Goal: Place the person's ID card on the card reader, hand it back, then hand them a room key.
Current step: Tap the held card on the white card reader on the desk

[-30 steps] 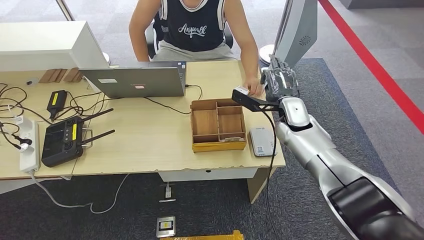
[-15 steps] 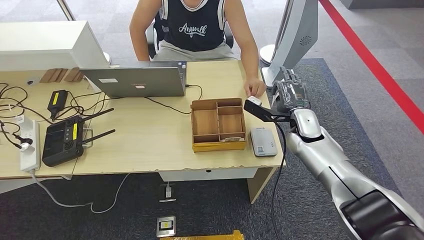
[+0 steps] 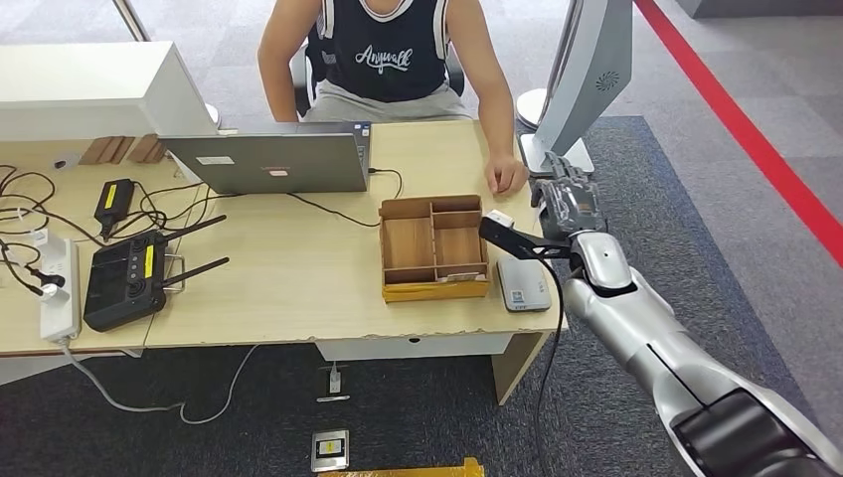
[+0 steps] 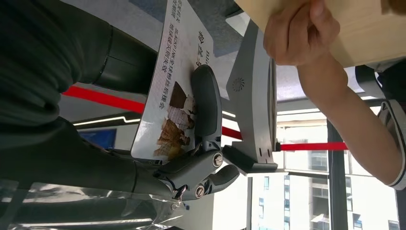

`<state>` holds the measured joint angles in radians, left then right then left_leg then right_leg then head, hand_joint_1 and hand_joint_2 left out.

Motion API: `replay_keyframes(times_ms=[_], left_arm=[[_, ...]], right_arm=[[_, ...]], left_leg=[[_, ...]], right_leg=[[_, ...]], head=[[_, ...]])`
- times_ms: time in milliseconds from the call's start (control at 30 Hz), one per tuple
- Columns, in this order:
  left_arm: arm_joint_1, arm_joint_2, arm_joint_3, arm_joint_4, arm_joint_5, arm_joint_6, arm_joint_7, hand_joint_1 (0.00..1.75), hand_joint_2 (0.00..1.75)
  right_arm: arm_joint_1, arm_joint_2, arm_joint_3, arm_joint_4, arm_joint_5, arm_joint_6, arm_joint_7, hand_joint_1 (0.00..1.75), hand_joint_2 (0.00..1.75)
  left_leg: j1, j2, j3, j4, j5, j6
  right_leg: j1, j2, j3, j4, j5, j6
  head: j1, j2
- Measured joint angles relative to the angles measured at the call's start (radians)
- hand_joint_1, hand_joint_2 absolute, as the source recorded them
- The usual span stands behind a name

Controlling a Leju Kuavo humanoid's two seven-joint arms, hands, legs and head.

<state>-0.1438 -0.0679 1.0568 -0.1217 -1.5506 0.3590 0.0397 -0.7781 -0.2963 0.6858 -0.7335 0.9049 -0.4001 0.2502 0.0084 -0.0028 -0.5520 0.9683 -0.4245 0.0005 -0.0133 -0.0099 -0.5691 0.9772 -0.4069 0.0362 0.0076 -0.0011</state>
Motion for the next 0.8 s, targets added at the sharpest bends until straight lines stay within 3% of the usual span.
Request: replay_keyframes(times_ms=[800], left_arm=[[-0.003,0.0,0.033,0.0,-0.008,0.0,0.007,0.0,0.0]], right_arm=[[0.074,0.086,0.008,0.153,-0.062,-0.017,-0.032,1.75,1.75]], left_leg=[[0.0,0.0,0.0,0.0,0.0,0.0]], right_leg=[[0.0,0.0,0.0,0.0,0.0,0.0]], head=[[0.0,0.0]])
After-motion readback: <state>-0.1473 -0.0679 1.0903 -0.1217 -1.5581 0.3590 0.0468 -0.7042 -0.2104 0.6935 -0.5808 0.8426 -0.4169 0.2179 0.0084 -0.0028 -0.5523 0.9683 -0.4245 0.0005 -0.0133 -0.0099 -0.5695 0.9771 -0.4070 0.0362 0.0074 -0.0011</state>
